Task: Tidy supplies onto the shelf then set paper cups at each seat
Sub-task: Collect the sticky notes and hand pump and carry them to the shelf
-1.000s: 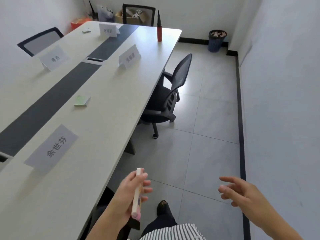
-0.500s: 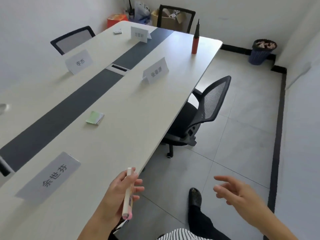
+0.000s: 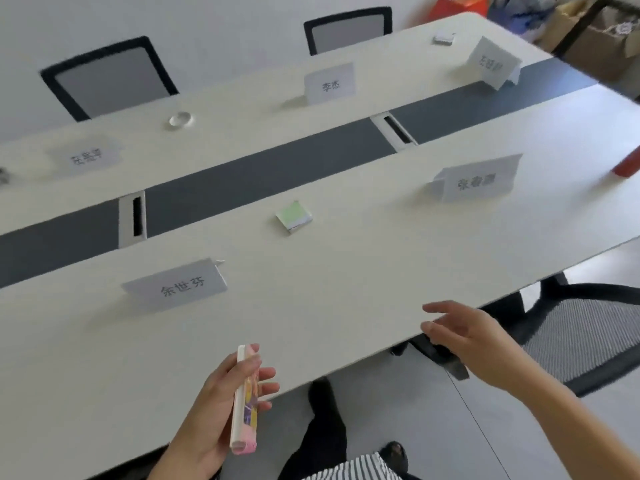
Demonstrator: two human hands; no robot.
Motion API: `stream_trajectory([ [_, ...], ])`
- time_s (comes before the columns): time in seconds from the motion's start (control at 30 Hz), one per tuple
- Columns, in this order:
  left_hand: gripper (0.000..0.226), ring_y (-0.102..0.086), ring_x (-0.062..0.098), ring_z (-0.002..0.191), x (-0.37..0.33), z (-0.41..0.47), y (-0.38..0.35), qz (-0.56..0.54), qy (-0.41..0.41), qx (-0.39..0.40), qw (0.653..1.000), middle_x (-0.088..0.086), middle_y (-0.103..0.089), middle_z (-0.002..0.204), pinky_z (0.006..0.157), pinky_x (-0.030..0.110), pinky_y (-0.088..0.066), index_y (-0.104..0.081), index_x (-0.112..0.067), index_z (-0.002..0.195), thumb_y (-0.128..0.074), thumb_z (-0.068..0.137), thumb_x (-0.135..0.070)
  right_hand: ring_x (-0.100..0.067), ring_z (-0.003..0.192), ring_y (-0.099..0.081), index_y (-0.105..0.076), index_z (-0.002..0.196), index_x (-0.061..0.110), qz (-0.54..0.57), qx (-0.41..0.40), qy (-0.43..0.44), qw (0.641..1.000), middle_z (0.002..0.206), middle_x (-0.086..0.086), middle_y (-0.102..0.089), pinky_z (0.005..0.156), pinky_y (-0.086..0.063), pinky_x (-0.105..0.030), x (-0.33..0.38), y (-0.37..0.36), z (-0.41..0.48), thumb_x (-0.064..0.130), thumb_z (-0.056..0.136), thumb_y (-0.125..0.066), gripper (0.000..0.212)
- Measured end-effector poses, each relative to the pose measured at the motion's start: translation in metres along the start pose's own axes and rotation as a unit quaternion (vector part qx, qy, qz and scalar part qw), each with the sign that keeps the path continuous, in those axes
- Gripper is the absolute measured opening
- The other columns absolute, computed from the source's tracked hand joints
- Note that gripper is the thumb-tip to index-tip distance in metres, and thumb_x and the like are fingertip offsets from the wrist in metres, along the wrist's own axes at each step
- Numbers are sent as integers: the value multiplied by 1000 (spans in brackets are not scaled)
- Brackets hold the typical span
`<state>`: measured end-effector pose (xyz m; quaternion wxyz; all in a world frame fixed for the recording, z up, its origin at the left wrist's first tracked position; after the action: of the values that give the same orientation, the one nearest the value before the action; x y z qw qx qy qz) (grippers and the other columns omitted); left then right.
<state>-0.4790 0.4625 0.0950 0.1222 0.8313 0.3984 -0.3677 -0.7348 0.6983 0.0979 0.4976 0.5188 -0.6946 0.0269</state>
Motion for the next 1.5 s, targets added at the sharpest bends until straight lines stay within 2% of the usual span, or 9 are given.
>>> stream_trajectory([
  [0.17, 54, -67, 34, 89, -12, 32, 25, -49, 10, -43, 998, 29, -63, 117, 76, 43, -49, -61, -17, 116, -75, 66, -29, -8, 90, -66, -60, 119, 30, -64, 67, 47, 995, 92, 13, -71, 74, -50, -25, 72, -32, 93, 43, 88, -63, 34],
  [0.4, 49, -68, 32, 91, -64, 108, 61, -101, 6, -67, 993, 27, -62, 119, 79, 43, -49, -65, -21, 109, -71, 64, -39, -21, 101, -62, -55, 128, 24, -203, 62, 67, 975, 115, 1, -67, 82, -50, -33, 158, -95, 249, 45, 89, -59, 45],
  [0.53, 45, -68, 31, 94, -79, 140, 82, -102, 27, -71, 992, 23, -63, 118, 78, 43, -49, -66, -23, 106, -71, 64, -41, -26, 131, -43, -39, 142, 22, -408, 33, 139, 902, 144, -6, -45, 96, -44, -41, 177, -135, 334, 40, 91, -57, 57],
  [0.67, 49, -65, 31, 91, -78, 151, 107, -120, 55, -89, 987, 19, -66, 114, 73, 42, -42, -69, -32, 103, -74, 57, -48, -24, 149, -13, -20, 151, 24, -526, 102, 217, 816, 162, -4, -14, 111, -32, -47, 189, -165, 391, 38, 88, -65, 79],
  [0.73, 52, -65, 31, 90, -74, 154, 117, -130, 69, -103, 984, 19, -66, 114, 73, 42, -39, -69, -34, 103, -75, 54, -49, -21, 150, -9, -14, 153, 25, -537, 146, 216, 803, 164, -1, -8, 113, -29, -48, 191, -174, 406, 42, 85, -67, 89],
  [0.93, 42, -65, 32, 91, -77, 167, 118, -137, 84, -103, 982, 23, -63, 118, 75, 44, -43, -68, -29, 102, -74, 63, -43, -31, 127, -44, -34, 145, 25, -540, 88, 176, 819, 141, -8, -45, 97, -42, -44, 183, -178, 409, 55, 76, -70, 84],
  [1.13, 43, -65, 28, 89, -103, 182, 94, -106, 59, -57, 991, 18, -66, 109, 76, 43, -41, -69, -28, 97, -75, 58, -45, -28, 107, -53, -56, 114, 14, -423, -1, 57, 904, 114, -8, -57, 81, -40, -35, 157, -170, 379, 50, 72, -73, 58],
  [1.3, 35, -68, 26, 85, -120, 183, 65, -70, 20, -9, 997, 18, -63, 105, 77, 40, -50, -67, -24, 103, -66, 70, -36, -28, 84, -57, -55, 98, 14, -177, -51, -27, 983, 93, -5, -61, 63, -45, -36, 123, -139, 329, 38, 82, -68, 32],
  [1.5, 42, -67, 31, 101, -120, 173, 6, -15, 16, 66, 998, 25, -61, 122, 83, 40, -49, -65, -24, 110, -66, 70, -36, -16, 72, -56, -61, 102, 18, 119, -124, -52, 984, 87, -1, -61, 49, -42, -25, 107, -57, 228, 32, 88, -66, 20],
])
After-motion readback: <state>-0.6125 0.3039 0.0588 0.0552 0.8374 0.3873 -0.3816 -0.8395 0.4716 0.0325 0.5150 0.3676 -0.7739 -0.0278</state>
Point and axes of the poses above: each hand's wrist, its own z-axis towards the middle knuckle, its own y-axis out of the back of the hand, x = y × z, the point moved 2 cm from there along z, towards the middle knuckle
